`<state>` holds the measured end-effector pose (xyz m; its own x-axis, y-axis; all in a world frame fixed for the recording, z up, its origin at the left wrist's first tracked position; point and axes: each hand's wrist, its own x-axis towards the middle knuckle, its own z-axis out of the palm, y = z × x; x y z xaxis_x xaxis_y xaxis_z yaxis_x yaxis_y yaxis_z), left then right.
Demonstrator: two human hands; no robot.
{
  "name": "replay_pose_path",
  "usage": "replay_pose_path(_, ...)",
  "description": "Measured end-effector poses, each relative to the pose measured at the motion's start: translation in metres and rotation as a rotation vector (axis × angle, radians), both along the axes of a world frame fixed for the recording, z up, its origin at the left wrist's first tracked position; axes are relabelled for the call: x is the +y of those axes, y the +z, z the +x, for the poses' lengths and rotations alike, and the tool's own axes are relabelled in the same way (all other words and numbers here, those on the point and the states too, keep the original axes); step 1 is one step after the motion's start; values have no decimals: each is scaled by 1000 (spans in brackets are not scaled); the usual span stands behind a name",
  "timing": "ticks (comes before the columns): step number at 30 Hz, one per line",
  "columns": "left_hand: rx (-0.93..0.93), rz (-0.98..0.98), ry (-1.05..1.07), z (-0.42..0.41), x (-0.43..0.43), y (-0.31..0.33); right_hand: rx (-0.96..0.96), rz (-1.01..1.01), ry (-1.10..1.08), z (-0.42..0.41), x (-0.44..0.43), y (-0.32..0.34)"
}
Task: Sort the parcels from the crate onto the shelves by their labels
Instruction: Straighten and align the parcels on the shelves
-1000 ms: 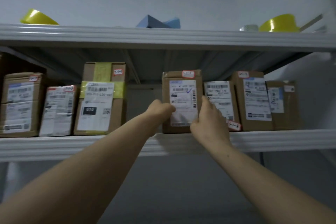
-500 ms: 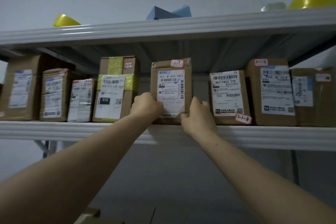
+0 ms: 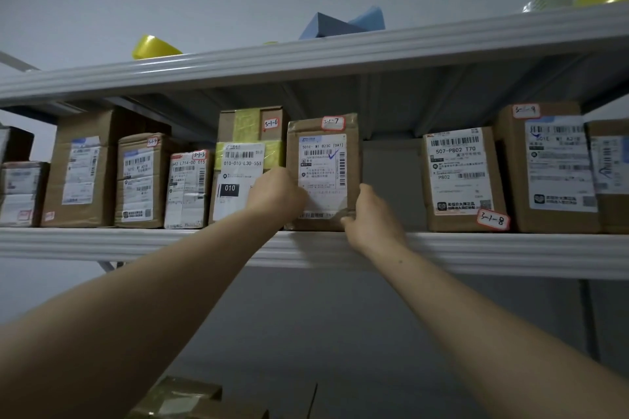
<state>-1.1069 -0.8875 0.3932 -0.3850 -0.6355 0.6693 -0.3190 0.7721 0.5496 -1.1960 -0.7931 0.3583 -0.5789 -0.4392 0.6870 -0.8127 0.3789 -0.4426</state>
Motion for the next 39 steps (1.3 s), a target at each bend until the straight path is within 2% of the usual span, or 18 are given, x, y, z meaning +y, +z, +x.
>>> replay_pose_path(7,-47,-101,26,-3,-5,-3,27,27,-35,2,-7,-1)
replay_pose_path(12,-61,-94,-13,-5,-1,-6,10,89,-61,8,-9,0)
replay_pose_path(15,-21,-151,-49,-11,4,-6,-7,84,-32,12,-2,-1)
replay_pose_path(19,73,-238,-203,-30,30,-1,44,-30,-25,2,28,-6)
replay_pose_path(23,165,10,-435,-71,65,5,115,-244,-25,-22,69,-8)
replay_pose_path(26,73,180,-515,-104,88,6,145,-331,-44,-41,102,-11)
replay_pose_path(29,-36,387,-586,-127,101,5,161,-300,-32,-63,132,-14)
replay_pose_path(32,-27,560,-664,-142,104,6,117,-262,13,-85,157,-13)
replay_pose_path(39,-19,702,-689,-135,114,8,68,-136,86,-102,165,-11)
